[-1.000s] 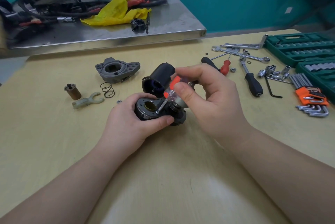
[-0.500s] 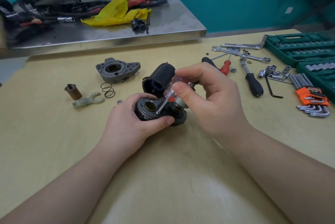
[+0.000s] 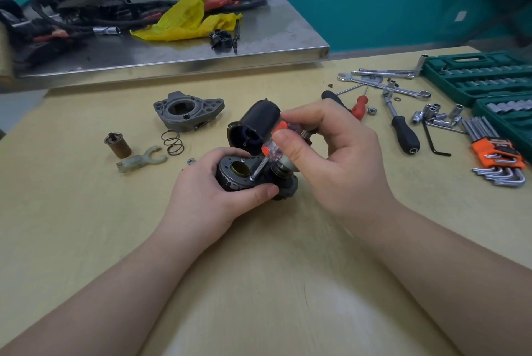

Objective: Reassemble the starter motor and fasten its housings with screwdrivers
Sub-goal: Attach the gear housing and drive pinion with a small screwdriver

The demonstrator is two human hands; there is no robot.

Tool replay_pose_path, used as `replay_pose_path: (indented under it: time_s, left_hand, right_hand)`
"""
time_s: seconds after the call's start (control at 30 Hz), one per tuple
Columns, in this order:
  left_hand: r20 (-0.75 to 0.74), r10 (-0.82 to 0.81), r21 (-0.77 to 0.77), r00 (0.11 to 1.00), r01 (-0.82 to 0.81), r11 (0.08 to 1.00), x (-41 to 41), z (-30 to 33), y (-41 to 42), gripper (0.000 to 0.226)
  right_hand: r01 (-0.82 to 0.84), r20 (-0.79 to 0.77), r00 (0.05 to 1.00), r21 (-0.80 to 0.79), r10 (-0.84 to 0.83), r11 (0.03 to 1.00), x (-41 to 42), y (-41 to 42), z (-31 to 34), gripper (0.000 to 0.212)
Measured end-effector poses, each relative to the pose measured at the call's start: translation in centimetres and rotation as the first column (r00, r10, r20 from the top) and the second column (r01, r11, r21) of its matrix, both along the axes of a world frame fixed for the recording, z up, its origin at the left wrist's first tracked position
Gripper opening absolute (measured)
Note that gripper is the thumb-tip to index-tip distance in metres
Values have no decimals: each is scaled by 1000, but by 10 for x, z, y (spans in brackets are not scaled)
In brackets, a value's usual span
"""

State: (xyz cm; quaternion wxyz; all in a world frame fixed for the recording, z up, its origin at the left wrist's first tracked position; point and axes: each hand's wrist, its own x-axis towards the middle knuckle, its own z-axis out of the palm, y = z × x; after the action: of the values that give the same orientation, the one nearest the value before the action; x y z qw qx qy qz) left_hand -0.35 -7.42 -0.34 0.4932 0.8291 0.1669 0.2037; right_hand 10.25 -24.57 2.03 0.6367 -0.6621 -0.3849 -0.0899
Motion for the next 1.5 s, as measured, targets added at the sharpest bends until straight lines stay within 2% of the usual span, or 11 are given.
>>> replay_pose_path:
  time_s: [0.2, 0.53, 0.63, 0.8, 1.0, 1.17, 1.37, 1.5]
  left_hand:
    - [7, 5, 8, 1000, -5, 1000, 0, -2, 1, 69]
    - [-4, 1, 29, 1000, -1, 1000, 1, -3, 4, 63]
    - [-2, 5, 21, 1000, -5, 1000, 1, -2, 3, 69]
    - [-4, 6, 20, 1000, -6, 1000, 1, -2, 2, 71]
    - [-5, 6, 12, 1000, -6, 1000, 0, -2, 3, 67]
    - [-13, 15, 11, 1000, -14, 1000, 0, -2, 1, 68]
    - [1, 21, 24, 1000, -21, 999, 0, -2, -1, 69]
    - [0, 5, 11, 1000, -5, 1000, 0, -2, 0, 69]
  right_hand:
    - [-53, -43, 998, 12, 54, 999, 0, -3, -5, 20]
    - [-32, -20, 999, -4, 32, 999, 2, 0, 1, 15]
    - [-43, -34, 998, 21, 44, 999, 1, 0, -1, 15]
    - [-131, -73, 989, 26, 132, 991, 0, -1, -2, 17]
    - [-152, -85, 985, 15, 152, 988, 1, 2, 8, 26]
    - [-138, -92, 987, -26, 135, 990, 2, 2, 12, 26]
    - [-49, -32, 998, -36, 48, 998, -3, 4, 9, 13]
    - [1, -9, 1000, -42, -2, 999, -6, 6, 9, 14]
